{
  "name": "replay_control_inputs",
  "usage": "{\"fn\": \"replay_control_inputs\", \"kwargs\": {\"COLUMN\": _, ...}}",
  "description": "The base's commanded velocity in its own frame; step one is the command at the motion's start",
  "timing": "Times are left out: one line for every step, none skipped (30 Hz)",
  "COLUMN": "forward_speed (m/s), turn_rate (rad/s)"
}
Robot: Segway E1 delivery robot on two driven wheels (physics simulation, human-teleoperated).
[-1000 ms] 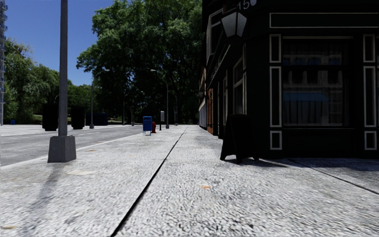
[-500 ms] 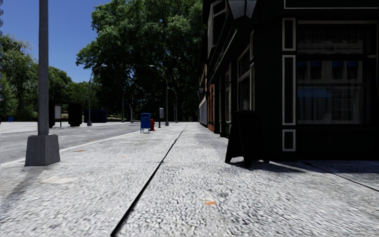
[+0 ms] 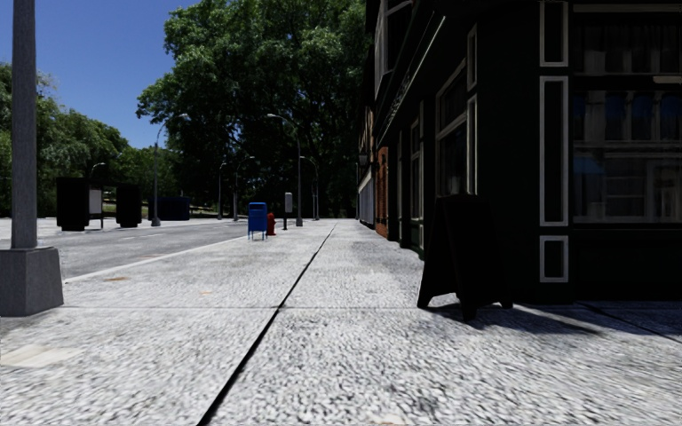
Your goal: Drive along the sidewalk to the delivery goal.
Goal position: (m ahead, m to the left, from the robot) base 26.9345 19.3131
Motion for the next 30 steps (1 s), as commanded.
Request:
{"fn": "replay_control_inputs", "kwargs": {"forward_speed": 2.00, "turn_rate": 0.00}}
{"fn": "replay_control_inputs", "kwargs": {"forward_speed": 2.00, "turn_rate": 0.00}}
{"fn": "replay_control_inputs", "kwargs": {"forward_speed": 2.00, "turn_rate": 0.00}}
{"fn": "replay_control_inputs", "kwargs": {"forward_speed": 2.00, "turn_rate": 0.00}}
{"fn": "replay_control_inputs", "kwargs": {"forward_speed": 2.00, "turn_rate": 0.00}}
{"fn": "replay_control_inputs", "kwargs": {"forward_speed": 2.00, "turn_rate": 0.00}}
{"fn": "replay_control_inputs", "kwargs": {"forward_speed": 2.00, "turn_rate": 0.00}}
{"fn": "replay_control_inputs", "kwargs": {"forward_speed": 2.00, "turn_rate": 0.00}}
{"fn": "replay_control_inputs", "kwargs": {"forward_speed": 2.00, "turn_rate": 0.00}}
{"fn": "replay_control_inputs", "kwargs": {"forward_speed": 2.00, "turn_rate": 0.00}}
{"fn": "replay_control_inputs", "kwargs": {"forward_speed": 2.00, "turn_rate": 0.00}}
{"fn": "replay_control_inputs", "kwargs": {"forward_speed": 2.00, "turn_rate": 0.00}}
{"fn": "replay_control_inputs", "kwargs": {"forward_speed": 2.00, "turn_rate": 0.00}}
{"fn": "replay_control_inputs", "kwargs": {"forward_speed": 2.00, "turn_rate": 0.00}}
{"fn": "replay_control_inputs", "kwargs": {"forward_speed": 2.00, "turn_rate": 0.00}}
{"fn": "replay_control_inputs", "kwargs": {"forward_speed": 2.00, "turn_rate": 0.00}}
{"fn": "replay_control_inputs", "kwargs": {"forward_speed": 2.00, "turn_rate": 0.00}}
{"fn": "replay_control_inputs", "kwargs": {"forward_speed": 2.00, "turn_rate": 0.00}}
{"fn": "replay_control_inputs", "kwargs": {"forward_speed": 2.00, "turn_rate": 0.00}}
{"fn": "replay_control_inputs", "kwargs": {"forward_speed": 2.00, "turn_rate": 0.00}}
{"fn": "replay_control_inputs", "kwargs": {"forward_speed": 2.00, "turn_rate": 0.00}}
{"fn": "replay_control_inputs", "kwargs": {"forward_speed": 2.00, "turn_rate": 0.00}}
{"fn": "replay_control_inputs", "kwargs": {"forward_speed": 2.00, "turn_rate": 0.00}}
{"fn": "replay_control_inputs", "kwargs": {"forward_speed": 2.00, "turn_rate": 0.00}}
{"fn": "replay_control_inputs", "kwargs": {"forward_speed": 2.00, "turn_rate": 0.00}}
{"fn": "replay_control_inputs", "kwargs": {"forward_speed": 2.00, "turn_rate": 0.00}}
{"fn": "replay_control_inputs", "kwargs": {"forward_speed": 2.00, "turn_rate": 0.00}}
{"fn": "replay_control_inputs", "kwargs": {"forward_speed": 2.00, "turn_rate": 0.00}}
{"fn": "replay_control_inputs", "kwargs": {"forward_speed": 2.00, "turn_rate": 0.00}}
{"fn": "replay_control_inputs", "kwargs": {"forward_speed": 2.00, "turn_rate": 0.00}}
